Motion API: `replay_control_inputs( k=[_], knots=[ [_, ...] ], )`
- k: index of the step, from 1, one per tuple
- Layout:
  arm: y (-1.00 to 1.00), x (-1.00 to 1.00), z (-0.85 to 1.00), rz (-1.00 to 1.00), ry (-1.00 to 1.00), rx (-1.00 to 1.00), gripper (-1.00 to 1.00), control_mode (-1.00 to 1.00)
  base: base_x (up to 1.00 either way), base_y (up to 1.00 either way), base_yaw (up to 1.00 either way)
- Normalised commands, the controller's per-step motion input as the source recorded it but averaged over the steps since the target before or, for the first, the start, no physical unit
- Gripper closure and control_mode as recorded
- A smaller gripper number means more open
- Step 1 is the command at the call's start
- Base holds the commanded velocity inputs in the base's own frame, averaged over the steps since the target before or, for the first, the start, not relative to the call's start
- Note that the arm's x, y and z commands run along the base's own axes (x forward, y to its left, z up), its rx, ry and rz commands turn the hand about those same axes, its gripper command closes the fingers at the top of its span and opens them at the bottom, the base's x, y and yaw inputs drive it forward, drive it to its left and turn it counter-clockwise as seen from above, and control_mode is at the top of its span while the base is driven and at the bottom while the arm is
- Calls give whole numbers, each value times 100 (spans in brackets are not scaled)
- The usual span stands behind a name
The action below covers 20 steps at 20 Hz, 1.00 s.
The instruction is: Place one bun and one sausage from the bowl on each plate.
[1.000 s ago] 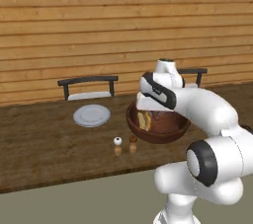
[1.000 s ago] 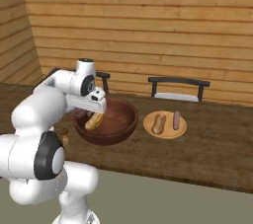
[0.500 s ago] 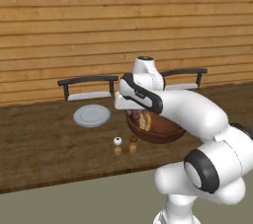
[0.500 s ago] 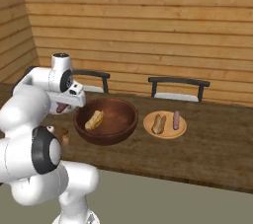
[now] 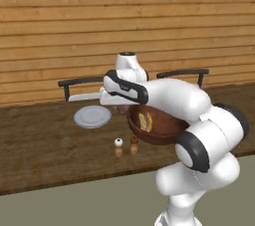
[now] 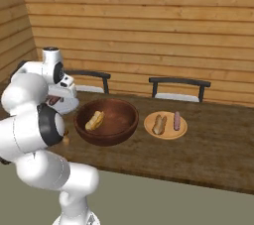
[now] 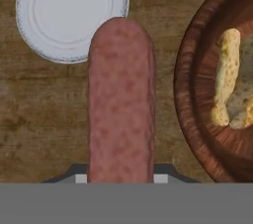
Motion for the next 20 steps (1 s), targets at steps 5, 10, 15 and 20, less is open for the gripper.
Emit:
replay_control_inputs(
  k=[5,10,15,20],
  knots=[
    [21,68,-10,0,3,-3,100,-100,0,0,0],
    [15,45,-52,0,0,-8,100,-100,0,0,0],
    [19,62,-29,0,0,-6,100,-100,0,0,0],
    [18,60,-35,0,0,0,100,-100,0,0,0]
  ],
)
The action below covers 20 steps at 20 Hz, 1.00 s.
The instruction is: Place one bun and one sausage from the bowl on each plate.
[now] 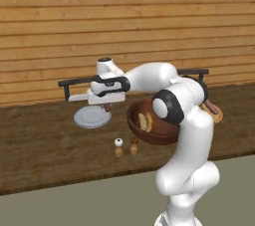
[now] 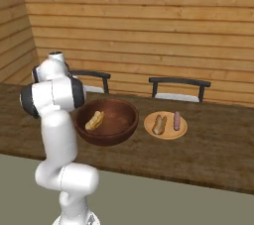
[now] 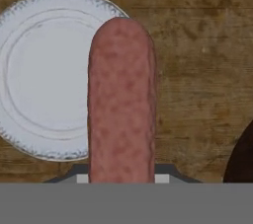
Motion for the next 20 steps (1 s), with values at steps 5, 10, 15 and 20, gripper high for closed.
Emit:
replay_control_inputs(
  k=[5,10,15,20],
  knots=[
    [10,40,-66,0,0,0,100,-100,0,0,0],
    [10,30,-46,0,0,0,100,-100,0,0,0],
    [9,7,-5,0,1,0,100,-100,0,0,0],
    [0,0,0,0,0,0,100,-100,0,0,0]
  ],
)
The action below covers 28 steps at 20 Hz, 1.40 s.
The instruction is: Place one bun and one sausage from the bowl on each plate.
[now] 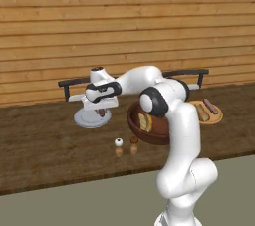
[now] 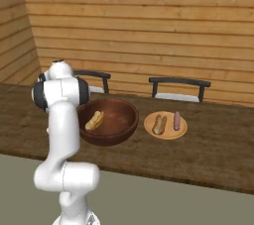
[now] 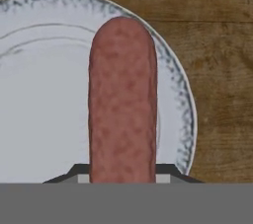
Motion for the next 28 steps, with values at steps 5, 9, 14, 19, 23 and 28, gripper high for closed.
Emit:
replay_control_inputs(
  k=[5,9,14,19,23,28],
  knots=[
    [0,0,0,0,0,0,-100,-100,0,0,0],
    [0,0,0,0,0,0,-100,-100,0,0,0],
    [0,0,1,0,0,0,-100,-100,0,0,0],
    [-47,-61,45,0,-12,0,-100,-100,0,0,0],
    [-60,-99,50,-1,-20,2,-100,-100,0,0,0],
    [-91,-97,49,0,-15,10,-100,-100,0,0,0]
  ],
)
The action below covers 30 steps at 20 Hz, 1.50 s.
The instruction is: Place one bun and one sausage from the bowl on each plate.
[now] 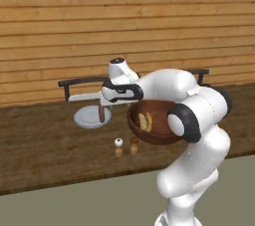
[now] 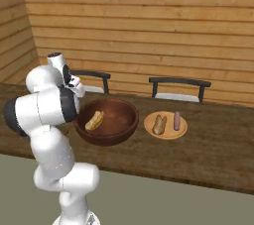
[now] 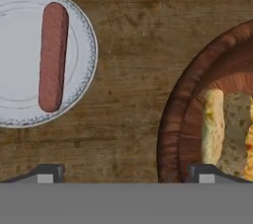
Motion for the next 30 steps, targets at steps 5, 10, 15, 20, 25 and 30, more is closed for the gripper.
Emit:
replay_control_inputs(
  k=[5,10,15,20,25,30],
  knots=[
    [-100,-45,44,-3,0,21,-100,-100,0,0,0],
    [-75,-3,10,-3,0,14,-100,-100,0,0,0],
    [-22,0,0,0,0,0,-100,-100,0,0,0],
    [-27,1,-18,0,0,0,-100,-100,0,0,0],
    [-35,-9,-21,0,1,0,-100,-100,0,0,0],
    [-1,0,-29,0,1,0,-100,-100,0,0,0]
  ],
)
